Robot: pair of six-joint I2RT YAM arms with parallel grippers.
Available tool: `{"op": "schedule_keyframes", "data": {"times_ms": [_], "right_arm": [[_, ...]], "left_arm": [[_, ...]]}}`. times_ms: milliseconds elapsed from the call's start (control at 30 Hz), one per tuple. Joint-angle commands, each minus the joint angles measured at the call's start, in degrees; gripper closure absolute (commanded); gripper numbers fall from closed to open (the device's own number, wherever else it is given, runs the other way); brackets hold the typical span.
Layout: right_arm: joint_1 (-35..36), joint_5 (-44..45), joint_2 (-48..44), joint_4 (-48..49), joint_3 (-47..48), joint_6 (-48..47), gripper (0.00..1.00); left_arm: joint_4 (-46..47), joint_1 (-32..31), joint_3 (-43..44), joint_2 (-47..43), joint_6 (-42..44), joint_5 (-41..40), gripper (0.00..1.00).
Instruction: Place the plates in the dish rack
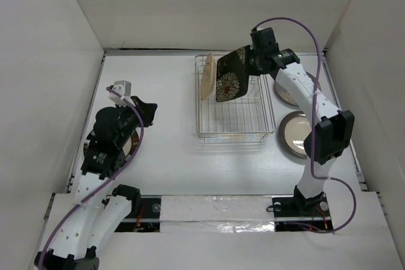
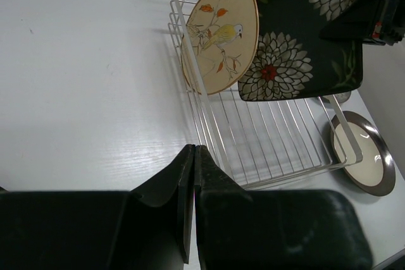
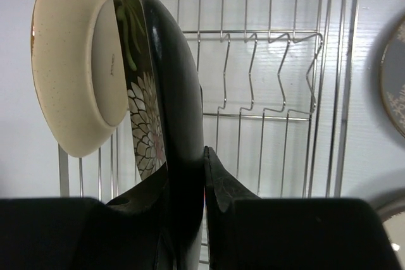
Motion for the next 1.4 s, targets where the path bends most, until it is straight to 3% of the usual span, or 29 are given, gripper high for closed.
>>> {"op": "schedule_keyframes", "data": {"times_ms": [0,533,1367], "right_arm": [[1.53,-0.51,-0.87,7.61,7.12,2.47,1.0],[4.26,11.52,5.02,-2.23,17.49,1.51,1.0],[6.99,16.89,12.67,-8.13,26.9,-2.45,1.0]], "left_arm": [[2.65,-0.2,-0.24,-0.71,0.65,0.74,1.0],[2.47,-0.2,-0.42,-0.63,0.56,0.56,1.0],[2.29,-0.2,-0.24,-0.63,0.56,0.57,1.0]]}}
